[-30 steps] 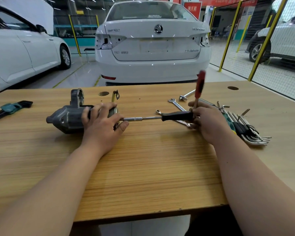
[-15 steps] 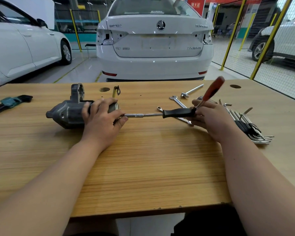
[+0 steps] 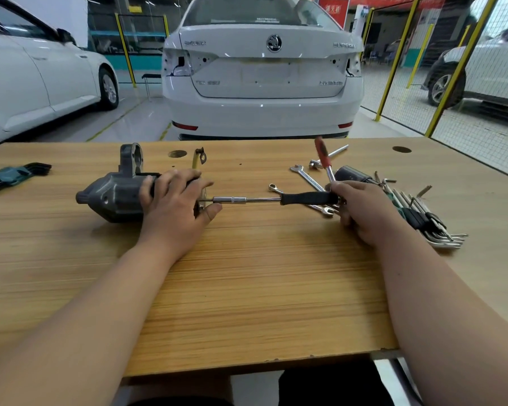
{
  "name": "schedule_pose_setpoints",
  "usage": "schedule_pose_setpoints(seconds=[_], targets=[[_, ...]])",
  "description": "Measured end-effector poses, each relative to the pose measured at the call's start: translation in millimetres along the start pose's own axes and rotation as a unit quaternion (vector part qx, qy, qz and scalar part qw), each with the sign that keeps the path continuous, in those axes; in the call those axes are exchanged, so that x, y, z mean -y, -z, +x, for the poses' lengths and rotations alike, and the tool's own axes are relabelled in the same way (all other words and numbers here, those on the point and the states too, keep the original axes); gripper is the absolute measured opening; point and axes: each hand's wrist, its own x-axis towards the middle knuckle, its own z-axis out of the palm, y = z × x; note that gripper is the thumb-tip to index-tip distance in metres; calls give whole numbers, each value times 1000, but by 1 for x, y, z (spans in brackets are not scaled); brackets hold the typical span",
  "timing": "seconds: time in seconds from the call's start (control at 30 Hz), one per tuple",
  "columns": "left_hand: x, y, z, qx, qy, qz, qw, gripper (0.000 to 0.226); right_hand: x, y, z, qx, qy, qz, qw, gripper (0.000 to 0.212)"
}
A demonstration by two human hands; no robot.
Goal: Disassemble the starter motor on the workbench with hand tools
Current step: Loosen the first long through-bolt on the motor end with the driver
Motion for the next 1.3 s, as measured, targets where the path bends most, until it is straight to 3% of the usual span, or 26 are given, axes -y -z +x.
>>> schedule_pose_setpoints(seconds=[0.1, 0.17, 0.27, 0.57, 0.7, 0.87, 1.0, 1.3], targets=[[-1, 0, 0, 7, -3, 7, 1000, 48, -1, 0, 4, 30, -10, 134, 990, 19], [-2, 1, 0, 11, -3, 11, 1000, 51, -1, 1, 5, 48, -12, 198, 979, 29], [-1, 1, 0, 14, -6, 15, 1000, 44, -3, 3, 8, 58, 4, 196, 979, 42], [-2, 2, -1, 2, -9, -11, 1000, 27, -4, 6, 8, 78, -8, 248, 966, 30], [-3, 3, -1, -2, -10, -20, 1000, 23, -1, 3, 6, 42, -37, 226, 973, 9], [-3, 3, -1, -5, -9, -21, 1000, 22, 3, -7, 6, -44, -88, 59, 993, 37], [-2, 2, -1, 1, -7, -21, 1000, 24, 5, -10, 2, -30, -63, -6, 998, 36], [-7, 6, 0, 18, -4, 0, 1000, 40, 3, -8, 3, 4, -40, 111, 993, 16]])
